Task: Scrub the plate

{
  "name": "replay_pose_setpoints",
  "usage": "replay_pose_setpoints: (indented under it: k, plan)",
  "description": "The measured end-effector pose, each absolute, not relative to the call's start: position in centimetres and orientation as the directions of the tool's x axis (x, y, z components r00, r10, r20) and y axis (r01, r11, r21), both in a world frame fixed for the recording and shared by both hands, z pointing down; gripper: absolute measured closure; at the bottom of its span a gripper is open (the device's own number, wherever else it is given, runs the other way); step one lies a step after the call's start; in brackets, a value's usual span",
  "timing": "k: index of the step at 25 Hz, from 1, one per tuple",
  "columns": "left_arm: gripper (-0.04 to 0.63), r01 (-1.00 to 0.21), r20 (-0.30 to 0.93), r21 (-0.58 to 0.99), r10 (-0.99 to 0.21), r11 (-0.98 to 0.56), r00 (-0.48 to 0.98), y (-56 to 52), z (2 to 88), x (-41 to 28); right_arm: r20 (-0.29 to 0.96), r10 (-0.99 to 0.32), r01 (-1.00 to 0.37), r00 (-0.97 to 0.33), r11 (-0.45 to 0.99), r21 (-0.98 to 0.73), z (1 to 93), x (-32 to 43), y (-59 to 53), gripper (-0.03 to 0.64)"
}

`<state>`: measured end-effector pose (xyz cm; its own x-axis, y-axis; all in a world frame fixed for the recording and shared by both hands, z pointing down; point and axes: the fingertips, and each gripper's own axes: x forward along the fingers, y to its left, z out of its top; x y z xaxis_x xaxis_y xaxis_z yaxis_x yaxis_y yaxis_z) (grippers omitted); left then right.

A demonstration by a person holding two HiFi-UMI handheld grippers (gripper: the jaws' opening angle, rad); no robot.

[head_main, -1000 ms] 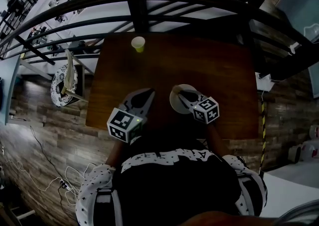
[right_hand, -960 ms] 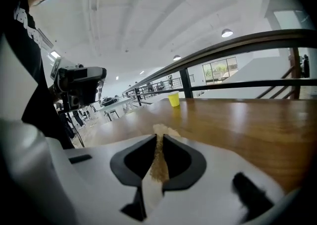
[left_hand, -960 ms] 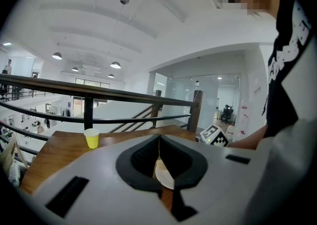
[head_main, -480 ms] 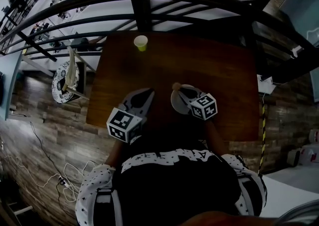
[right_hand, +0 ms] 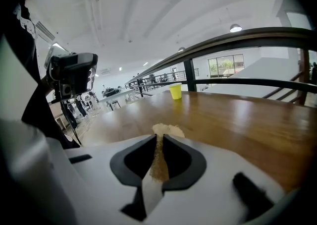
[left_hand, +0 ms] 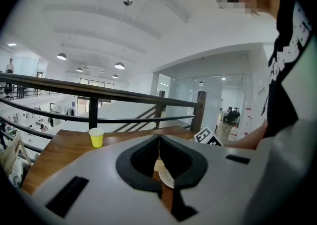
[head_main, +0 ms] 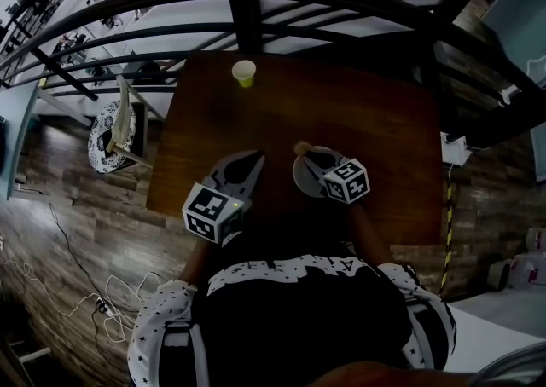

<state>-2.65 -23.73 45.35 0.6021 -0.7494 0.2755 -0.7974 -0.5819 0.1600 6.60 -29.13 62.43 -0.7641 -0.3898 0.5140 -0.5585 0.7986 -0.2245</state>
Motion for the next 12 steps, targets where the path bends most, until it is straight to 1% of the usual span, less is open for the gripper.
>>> replay_pose_setpoints:
  k: [12]
  plan:
    - [0.581, -0.792, 0.274, 0.167, -0.744, -0.587, 0.609, -23.8, 45.4, -3.0, 0.534, -0.361, -0.54, -0.764, 0.812, -0.223, 62.7, 6.2, -27.9, 0.568]
